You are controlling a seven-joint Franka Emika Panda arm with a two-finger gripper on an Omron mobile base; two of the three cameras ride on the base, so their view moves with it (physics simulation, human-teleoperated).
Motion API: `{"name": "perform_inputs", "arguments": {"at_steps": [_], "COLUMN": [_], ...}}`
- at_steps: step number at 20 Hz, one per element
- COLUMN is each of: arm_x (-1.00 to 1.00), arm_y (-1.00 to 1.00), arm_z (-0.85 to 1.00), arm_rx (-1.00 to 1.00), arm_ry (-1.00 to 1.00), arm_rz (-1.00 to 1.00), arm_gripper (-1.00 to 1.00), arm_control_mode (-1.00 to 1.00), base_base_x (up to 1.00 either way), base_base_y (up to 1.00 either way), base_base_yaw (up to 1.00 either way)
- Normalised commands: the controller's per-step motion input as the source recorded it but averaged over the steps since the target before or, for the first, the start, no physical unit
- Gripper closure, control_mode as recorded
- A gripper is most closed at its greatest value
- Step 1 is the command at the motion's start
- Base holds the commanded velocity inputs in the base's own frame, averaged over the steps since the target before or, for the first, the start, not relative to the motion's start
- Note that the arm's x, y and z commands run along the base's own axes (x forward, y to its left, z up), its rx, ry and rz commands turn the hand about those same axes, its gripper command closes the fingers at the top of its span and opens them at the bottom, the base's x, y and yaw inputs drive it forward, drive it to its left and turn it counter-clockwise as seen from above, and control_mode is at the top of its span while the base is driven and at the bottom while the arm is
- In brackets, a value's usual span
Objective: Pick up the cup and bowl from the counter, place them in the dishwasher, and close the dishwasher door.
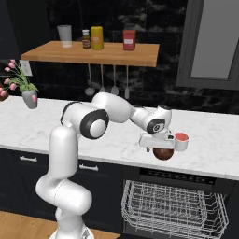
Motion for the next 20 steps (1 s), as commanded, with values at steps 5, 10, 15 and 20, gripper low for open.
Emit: {"name": "perform_inputs", "arguments": {"at_steps": [5, 10, 15, 20], "arm_x": [0.0, -0.14, -0.8, -1.0], "arm_y": [0.0, 0.08, 0.41, 0.55], "arm_z": [0.0, 0.03, 0.53, 0.86], "arm_rx": [0.0, 0.0, 0.0, 0.0], "arm_ry": [0.0, -0.04, -0.21, -0.19], "arm_rz": [0.0, 0.0, 0.0, 0.0], "arm_gripper": [1.0, 1.0, 1.0, 1.0], "arm_control_mode": [-1.0, -1.0, -1.0, -1.0], "base_base_x": [0.0, 0.0, 0.0, 0.0], "base_base_y": [0.0, 0.0, 0.0, 0.0], "base_base_yaw": [0.0, 0.0, 0.0, 0.0]}}
